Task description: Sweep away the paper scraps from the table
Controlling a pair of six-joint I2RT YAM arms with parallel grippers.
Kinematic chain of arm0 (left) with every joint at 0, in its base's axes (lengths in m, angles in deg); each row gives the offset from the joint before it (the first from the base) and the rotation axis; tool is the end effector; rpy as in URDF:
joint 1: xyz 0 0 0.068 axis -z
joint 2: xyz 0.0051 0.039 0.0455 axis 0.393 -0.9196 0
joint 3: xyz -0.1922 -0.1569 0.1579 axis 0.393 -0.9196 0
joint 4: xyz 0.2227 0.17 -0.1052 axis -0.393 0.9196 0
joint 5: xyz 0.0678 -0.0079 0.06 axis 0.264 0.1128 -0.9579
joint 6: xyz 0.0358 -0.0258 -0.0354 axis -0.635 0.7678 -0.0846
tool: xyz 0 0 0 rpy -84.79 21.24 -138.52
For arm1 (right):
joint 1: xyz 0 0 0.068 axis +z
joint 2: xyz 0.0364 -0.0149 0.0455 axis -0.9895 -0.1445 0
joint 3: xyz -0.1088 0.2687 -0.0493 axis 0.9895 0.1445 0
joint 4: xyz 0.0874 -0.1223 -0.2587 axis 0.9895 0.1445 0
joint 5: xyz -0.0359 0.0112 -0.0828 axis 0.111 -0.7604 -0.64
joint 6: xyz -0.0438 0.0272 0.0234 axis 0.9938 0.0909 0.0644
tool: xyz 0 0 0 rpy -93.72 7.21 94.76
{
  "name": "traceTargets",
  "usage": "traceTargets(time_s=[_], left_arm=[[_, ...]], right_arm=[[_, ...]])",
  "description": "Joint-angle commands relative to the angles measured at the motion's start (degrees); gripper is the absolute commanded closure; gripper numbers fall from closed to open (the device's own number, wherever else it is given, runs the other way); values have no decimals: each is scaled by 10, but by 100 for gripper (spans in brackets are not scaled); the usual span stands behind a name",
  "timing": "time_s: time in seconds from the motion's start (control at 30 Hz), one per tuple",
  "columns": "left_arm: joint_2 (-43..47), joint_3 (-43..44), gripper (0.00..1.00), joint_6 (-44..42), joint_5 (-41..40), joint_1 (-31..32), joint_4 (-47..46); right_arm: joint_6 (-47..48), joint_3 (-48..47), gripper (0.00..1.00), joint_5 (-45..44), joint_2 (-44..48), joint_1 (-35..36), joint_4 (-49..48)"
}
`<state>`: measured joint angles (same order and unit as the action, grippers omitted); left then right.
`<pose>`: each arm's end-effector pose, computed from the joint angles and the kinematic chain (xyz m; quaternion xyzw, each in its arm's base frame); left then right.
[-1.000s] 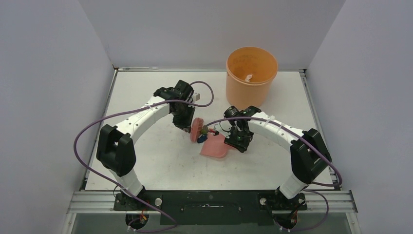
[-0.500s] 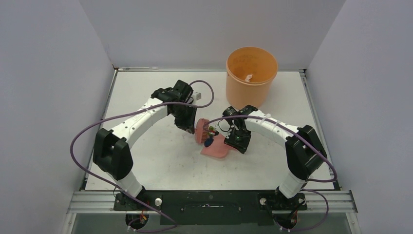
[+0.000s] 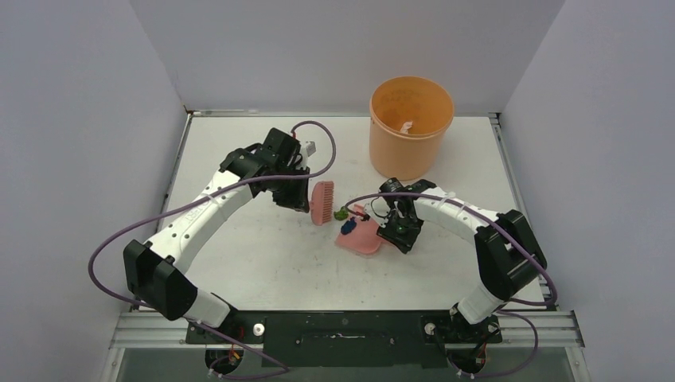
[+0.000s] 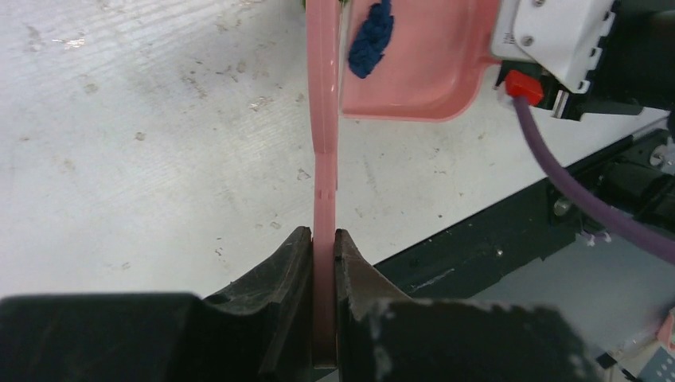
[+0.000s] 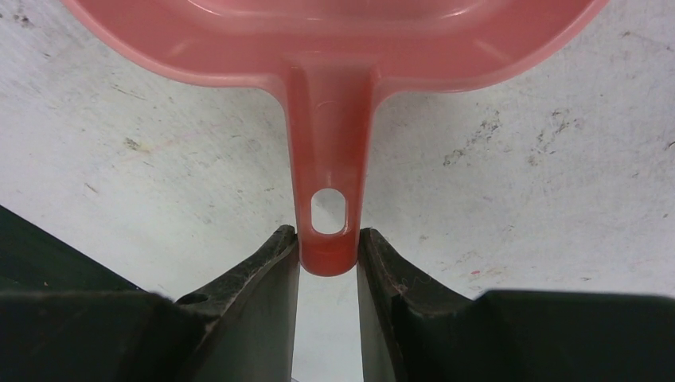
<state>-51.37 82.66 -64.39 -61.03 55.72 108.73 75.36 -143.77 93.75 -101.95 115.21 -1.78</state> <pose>0.2790 -0.1879 0.3512 0.1291 0.9541 -0.2011 0.1804 0.2550 0.1758 0.1826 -0.5137 0.8541 0.0760 0.0297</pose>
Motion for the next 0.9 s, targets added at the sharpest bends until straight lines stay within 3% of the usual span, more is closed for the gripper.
traceTargets(time_s=[0.0, 0.27, 0.4, 0.63, 0.87], left_arm=[[16, 23, 100, -3, -96, 1, 13], [-193, 247, 100, -31, -153, 3, 142], [-282, 318, 100, -47, -132, 4, 188], [-270, 259, 100, -36, 44, 21, 92], [-244, 261, 100, -18, 86, 46, 72]], right_arm=[[11, 9, 92, 10, 19, -18, -24], [9, -9, 92, 30, 26, -32, 17], [8, -9, 92, 34, 31, -39, 24], [8, 7, 92, 33, 26, -44, 5], [7, 9, 93, 34, 20, -45, -12]])
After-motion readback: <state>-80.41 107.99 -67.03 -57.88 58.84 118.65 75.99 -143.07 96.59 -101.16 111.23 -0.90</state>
